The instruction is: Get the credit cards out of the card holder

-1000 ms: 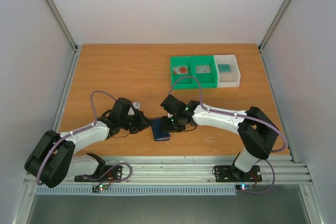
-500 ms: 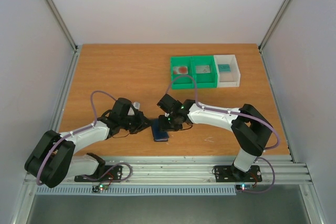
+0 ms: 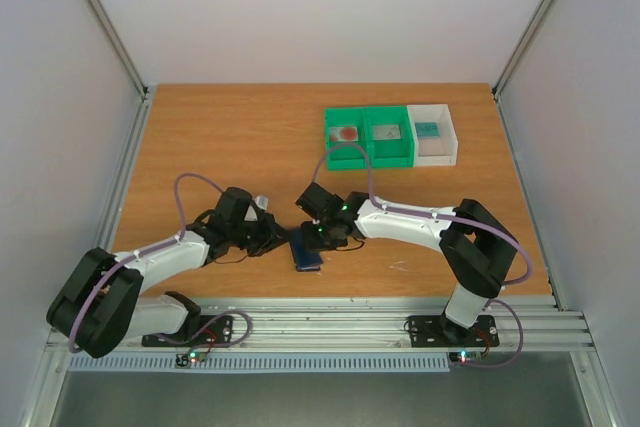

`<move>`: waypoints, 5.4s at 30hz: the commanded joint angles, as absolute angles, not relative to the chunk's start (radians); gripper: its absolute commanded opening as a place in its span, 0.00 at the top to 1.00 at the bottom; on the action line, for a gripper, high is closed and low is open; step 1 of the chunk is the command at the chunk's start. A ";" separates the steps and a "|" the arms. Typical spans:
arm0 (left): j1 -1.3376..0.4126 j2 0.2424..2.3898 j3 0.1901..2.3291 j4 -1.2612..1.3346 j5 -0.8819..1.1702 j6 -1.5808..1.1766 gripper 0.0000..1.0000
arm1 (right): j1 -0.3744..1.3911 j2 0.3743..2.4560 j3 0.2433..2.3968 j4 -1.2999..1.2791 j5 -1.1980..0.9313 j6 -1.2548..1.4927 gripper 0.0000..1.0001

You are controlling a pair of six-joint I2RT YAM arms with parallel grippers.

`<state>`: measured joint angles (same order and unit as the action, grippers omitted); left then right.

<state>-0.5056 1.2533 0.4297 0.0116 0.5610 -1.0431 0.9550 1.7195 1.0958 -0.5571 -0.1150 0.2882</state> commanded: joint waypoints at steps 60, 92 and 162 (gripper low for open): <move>-0.508 1.154 0.525 -0.278 0.469 -0.824 0.25 | 0.951 1.343 0.830 -0.249 -0.142 0.402 0.99; -0.506 1.181 0.499 -0.252 0.457 -0.789 0.40 | 0.951 1.332 0.790 -0.239 -0.173 0.425 0.99; -0.526 1.230 0.448 0.005 0.647 -0.925 0.84 | 0.934 1.500 0.721 -0.223 -0.175 0.477 0.74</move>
